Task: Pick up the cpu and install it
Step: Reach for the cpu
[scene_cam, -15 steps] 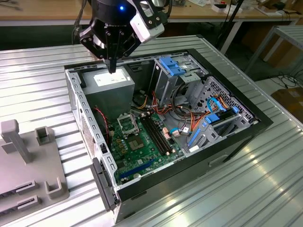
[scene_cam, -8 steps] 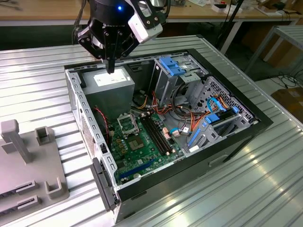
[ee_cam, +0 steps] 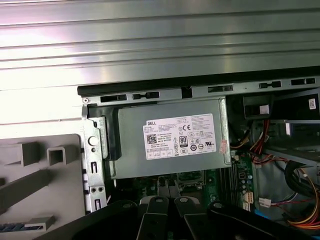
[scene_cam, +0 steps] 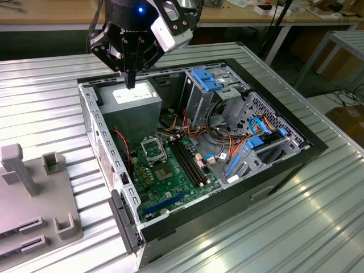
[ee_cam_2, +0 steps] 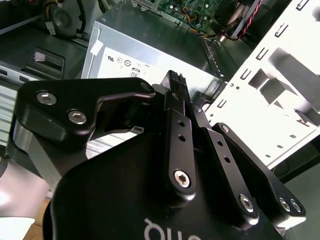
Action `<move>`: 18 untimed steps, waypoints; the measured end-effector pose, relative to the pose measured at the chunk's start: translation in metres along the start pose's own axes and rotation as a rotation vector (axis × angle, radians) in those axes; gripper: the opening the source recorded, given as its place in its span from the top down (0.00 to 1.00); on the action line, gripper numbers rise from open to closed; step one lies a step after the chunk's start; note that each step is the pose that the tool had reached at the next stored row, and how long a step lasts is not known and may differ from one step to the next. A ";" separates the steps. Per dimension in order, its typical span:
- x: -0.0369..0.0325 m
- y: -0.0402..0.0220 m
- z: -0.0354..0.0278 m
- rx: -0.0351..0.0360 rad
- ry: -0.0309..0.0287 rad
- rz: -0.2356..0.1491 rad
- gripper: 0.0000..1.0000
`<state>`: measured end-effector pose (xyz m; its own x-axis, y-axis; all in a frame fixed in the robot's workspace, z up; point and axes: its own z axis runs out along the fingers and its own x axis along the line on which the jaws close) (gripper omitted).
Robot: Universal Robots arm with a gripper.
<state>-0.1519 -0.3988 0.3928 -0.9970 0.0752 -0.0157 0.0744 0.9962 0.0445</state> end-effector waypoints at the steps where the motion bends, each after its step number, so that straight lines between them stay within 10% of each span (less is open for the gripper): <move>1: 0.0005 0.0000 0.0000 0.0000 0.0002 0.000 0.89; 18: 0.0126 -0.0010 0.0003 0.0004 0.0056 0.000 0.89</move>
<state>-0.1645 -0.3988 0.3923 -0.9971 0.0752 -0.0100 0.0747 0.9962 0.0441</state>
